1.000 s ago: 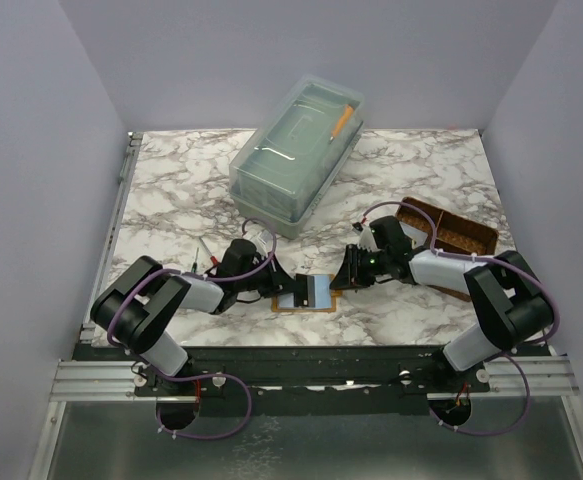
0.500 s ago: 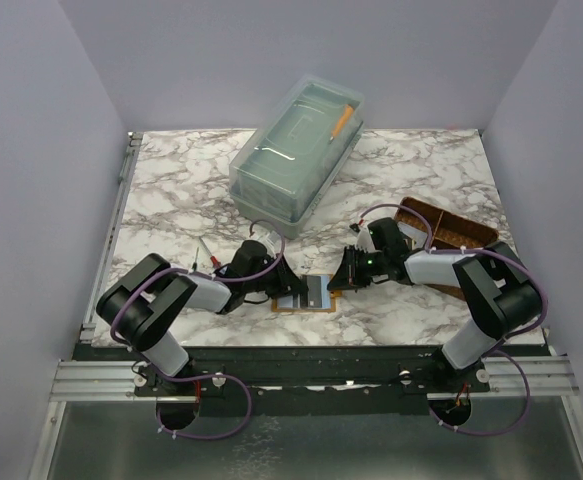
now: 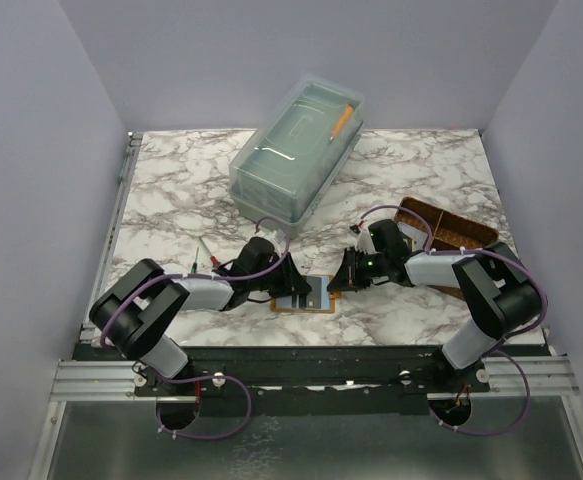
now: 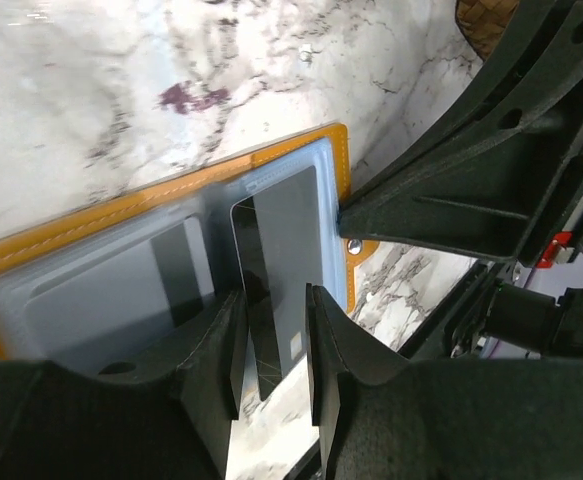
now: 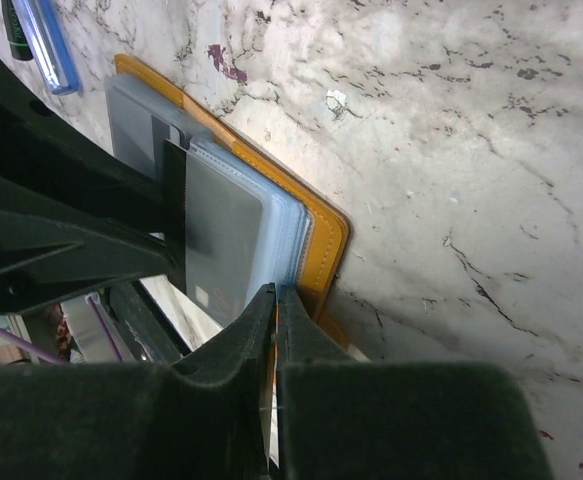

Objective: Put the credit cards into the card holder
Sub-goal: Insert the credit card into the card holder.

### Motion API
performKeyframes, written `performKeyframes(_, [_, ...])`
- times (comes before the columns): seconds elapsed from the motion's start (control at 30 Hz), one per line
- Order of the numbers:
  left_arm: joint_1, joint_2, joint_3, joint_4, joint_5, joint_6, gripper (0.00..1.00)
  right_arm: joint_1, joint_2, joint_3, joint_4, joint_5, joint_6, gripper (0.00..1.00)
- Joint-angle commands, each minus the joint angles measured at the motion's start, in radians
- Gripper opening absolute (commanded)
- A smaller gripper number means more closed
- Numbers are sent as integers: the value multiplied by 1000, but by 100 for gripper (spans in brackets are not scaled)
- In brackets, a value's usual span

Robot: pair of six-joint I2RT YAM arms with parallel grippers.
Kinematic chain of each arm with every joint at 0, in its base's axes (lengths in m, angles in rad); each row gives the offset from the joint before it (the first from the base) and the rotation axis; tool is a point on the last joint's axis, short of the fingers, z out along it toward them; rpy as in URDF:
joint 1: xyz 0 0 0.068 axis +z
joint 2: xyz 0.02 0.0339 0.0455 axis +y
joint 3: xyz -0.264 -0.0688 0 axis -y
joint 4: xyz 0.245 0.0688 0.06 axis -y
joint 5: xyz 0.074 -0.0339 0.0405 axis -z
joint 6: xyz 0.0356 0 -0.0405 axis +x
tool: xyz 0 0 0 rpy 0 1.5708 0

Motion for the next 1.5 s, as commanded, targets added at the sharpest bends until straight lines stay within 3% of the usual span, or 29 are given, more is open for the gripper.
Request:
performKeyframes(0.0, [-77, 81, 84, -68, -43, 15, 34, 5, 20, -18, -2, 2, 1, 7])
performKeyframes(0.3, [-94, -4, 90, -221, -122, 68, 39, 5, 24, -26, 7, 16, 4, 6])
performKeyframes(0.63, [-124, 85, 160, -211, -19, 63, 40, 5, 18, -30, 27, 27, 22, 6])
performKeyframes(0.73, [-125, 48, 161, -236, -47, 81, 41, 5, 0, -31, 24, 30, 33, 6])
performKeyframes(0.93, [-100, -67, 174, -403, -130, 145, 59, 5, -37, -15, -43, 66, 0, 8])
performKeyframes(1.23, [-31, -188, 188, -531, -39, 188, 68, 5, -73, 38, -156, 107, -84, 24])
performKeyframes(1.47, [-25, -129, 152, -402, 52, 134, 67, 5, -72, 65, -224, 70, -117, 30])
